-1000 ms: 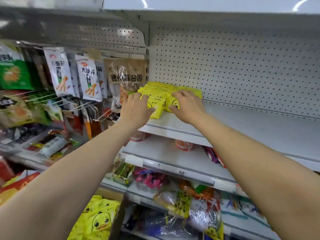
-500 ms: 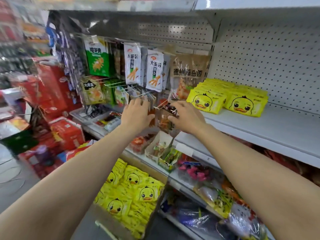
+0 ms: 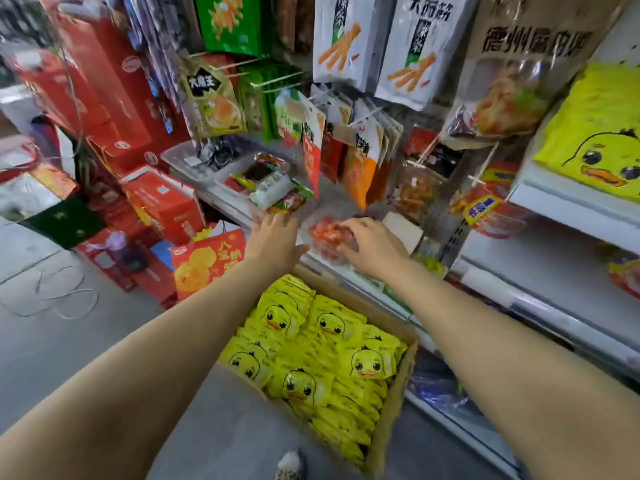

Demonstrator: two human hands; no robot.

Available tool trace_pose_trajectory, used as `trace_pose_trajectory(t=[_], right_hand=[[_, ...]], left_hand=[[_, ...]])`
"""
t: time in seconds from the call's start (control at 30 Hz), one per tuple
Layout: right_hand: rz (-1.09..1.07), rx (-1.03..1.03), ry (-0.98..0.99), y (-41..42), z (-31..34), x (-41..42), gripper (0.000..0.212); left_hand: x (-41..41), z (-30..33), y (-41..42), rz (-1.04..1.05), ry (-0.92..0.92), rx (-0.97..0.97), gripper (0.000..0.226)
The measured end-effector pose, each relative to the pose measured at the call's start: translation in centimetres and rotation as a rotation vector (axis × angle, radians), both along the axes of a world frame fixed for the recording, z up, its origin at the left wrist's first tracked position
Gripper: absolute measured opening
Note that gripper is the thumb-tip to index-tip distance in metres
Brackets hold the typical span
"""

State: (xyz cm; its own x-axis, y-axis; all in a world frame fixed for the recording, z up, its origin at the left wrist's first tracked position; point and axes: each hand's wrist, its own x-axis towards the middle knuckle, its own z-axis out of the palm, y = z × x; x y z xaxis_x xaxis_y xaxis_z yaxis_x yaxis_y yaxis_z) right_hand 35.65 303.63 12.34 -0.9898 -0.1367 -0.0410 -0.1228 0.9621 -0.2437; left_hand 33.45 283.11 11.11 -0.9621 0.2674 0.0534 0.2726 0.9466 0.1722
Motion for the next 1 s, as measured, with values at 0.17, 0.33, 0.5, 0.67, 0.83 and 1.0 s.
trace_pose_trajectory(t=[0.17, 0.33, 0.5, 0.67, 0.83, 1.0], right_hand=[[-0.076, -0.082, -0.197, -2.5, -10.1, -1.6, 0.050], [-0.128, -0.105, -0.455, -2.9, -19.4, -1.3, 0.055], [-0.213, -0.103, -0.559, -1.4, -26.3, -1.4, 0.054], [-0.230, -0.092, -0.517, -0.3, -29.0, -1.6, 0.054], [-0.216, -0.021, -0.391, -0.5, -30.5, -1.3, 0.048], [-0.241, 0.054, -0.334, -1.2, -31.5, -0.9, 0.050]], left_hand=[[-2.7, -9.7, -3.1, -0.044, -0.248, -0.034, 0.051], [-2.8, -18.3, -4.8, -0.032, -0.480, -0.055, 0.056], [-4.1, -24.2, -5.0, -0.019, -0.603, -0.077, 0.059], [-5.7, -28.3, -4.3, -0.055, -0.599, -0.073, 0.064], [-5.3, -31.1, -4.4, -0.048, -0.581, -0.169, 0.066], [-4.6, -31.6, -4.4, -0.040, -0.449, -0.275, 0.044]])
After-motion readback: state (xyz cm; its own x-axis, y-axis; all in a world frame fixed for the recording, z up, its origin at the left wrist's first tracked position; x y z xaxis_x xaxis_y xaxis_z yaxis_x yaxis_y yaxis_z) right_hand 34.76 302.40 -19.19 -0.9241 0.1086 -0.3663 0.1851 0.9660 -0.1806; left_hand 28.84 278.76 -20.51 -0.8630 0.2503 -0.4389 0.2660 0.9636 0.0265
